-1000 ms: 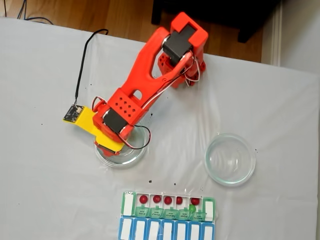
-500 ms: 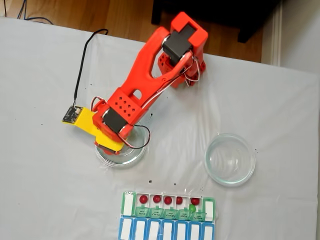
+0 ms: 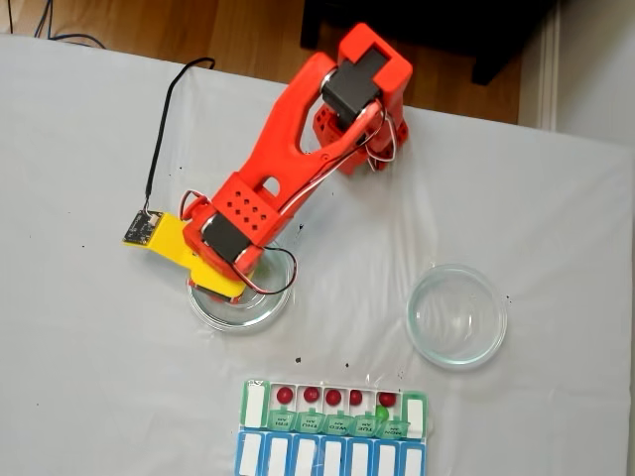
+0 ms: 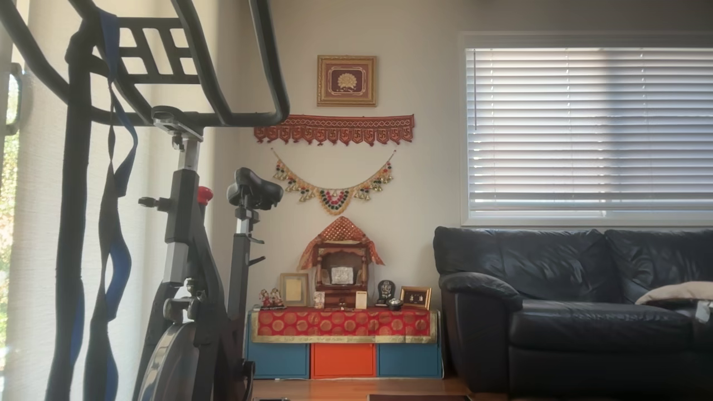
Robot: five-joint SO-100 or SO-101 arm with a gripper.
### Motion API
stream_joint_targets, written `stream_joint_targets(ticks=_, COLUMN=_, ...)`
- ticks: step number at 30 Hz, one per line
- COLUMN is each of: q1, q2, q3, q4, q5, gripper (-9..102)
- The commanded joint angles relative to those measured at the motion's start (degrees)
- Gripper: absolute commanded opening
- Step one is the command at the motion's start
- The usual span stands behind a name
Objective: Sort medicines into box.
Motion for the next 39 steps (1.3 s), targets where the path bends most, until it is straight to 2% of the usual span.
stream_joint_targets(ticks=1, q1=0.26, q2=1.58, q3=-4.48, q4=1.67, q5=-0.35, gripper=1)
stream_joint_targets(ticks=8, q1=0.7, q2=1.76, q3=-12.04, q4=8.61, q5=1.05, gripper=1)
stream_joint_targets(ticks=14, q1=-1.14, q2=0.0, q3=-26.54, q4=17.49, q5=4.04, gripper=1)
stream_joint_targets(ticks=24, q1=-12.48, q2=-7.03, q3=-51.86, q4=34.89, q5=6.59, gripper=1)
stream_joint_targets(ticks=32, q1=-24.7, q2=-10.63, q3=-59.06, q4=39.29, q5=9.49, gripper=1)
stream_joint_targets(ticks=39, q1=-31.82, q2=-14.85, q3=-61.44, q4=38.67, q5=11.07, gripper=1)
